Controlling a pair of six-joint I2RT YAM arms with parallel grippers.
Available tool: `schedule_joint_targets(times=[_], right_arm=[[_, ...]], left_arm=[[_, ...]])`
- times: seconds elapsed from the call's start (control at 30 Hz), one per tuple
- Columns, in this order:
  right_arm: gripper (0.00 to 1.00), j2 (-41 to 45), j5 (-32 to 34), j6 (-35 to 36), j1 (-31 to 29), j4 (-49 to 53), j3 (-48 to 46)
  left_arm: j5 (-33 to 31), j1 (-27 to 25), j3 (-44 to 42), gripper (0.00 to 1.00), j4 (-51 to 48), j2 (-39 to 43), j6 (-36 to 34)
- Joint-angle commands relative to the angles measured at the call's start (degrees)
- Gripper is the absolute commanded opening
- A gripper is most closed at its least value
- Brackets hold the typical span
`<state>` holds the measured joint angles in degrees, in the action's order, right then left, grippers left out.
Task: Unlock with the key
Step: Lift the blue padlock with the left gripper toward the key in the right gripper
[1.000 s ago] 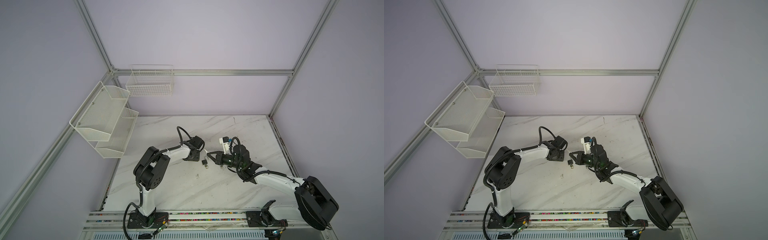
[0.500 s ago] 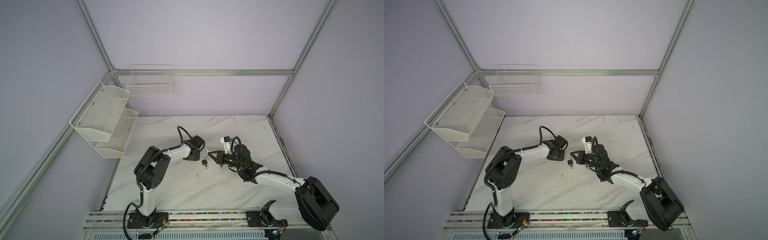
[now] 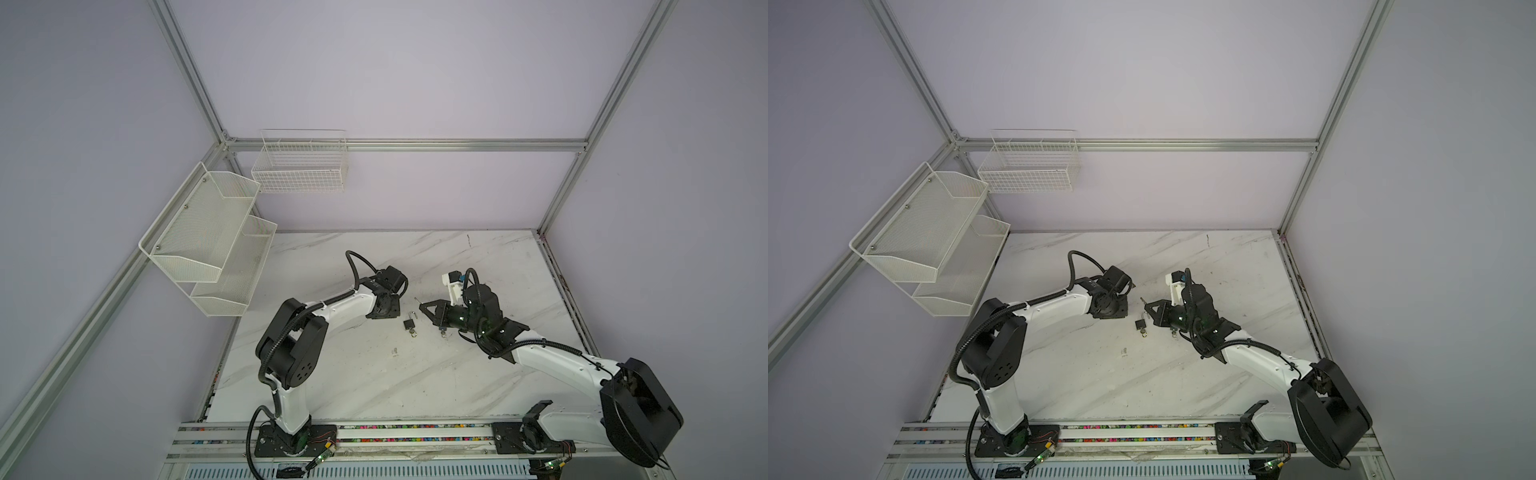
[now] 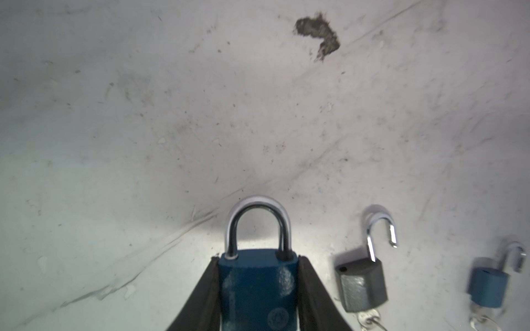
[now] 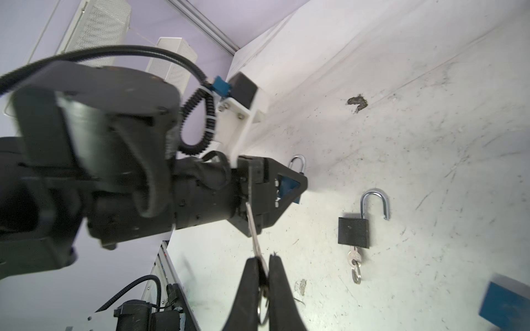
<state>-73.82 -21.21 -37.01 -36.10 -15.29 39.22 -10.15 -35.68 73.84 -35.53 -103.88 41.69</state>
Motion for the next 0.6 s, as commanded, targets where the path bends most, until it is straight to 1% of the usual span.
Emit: schedule_joint_targets(times=[0.0,0.1,0.2,0.23,0.37,0.43,0.57], right_arm=[[0.00,-0.07,4.89,1.42,-1.21,6.32,2.41],[0.00,-2.49,6.67,0.53,-4.20,5.55,3.59],[0.00,-4.58,9.31,-1.35,-7.47,3.96,4.97],[0.00,-6.50,10.04,-2.47,-8.42,2.71,4.89],[0.00,-9.02,12.33,-5.82,-11.92,-4.55,4.53],[0.00,-10.55,15.18,-7.26,-13.89,-6.81,4.90],[0.00,-11.87,17.26,-12.04,-15.37,-15.13,2.84]], left_arm=[[-0.24,0.26,1.50,0.09,0.90,6.47,6.36],[-0.86,0.27,0.62,0.07,1.07,9.52,10.14],[-2.12,0.13,-0.16,0.05,0.98,12.51,11.74],[-3.00,0.17,-0.82,0.04,1.03,13.81,12.81],[-5.81,-0.04,-3.38,0.04,1.50,18.37,16.02],[-6.91,-0.01,-4.24,0.03,1.51,19.93,17.19],[-9.48,-0.09,-6.09,0.03,1.43,22.32,19.06]])
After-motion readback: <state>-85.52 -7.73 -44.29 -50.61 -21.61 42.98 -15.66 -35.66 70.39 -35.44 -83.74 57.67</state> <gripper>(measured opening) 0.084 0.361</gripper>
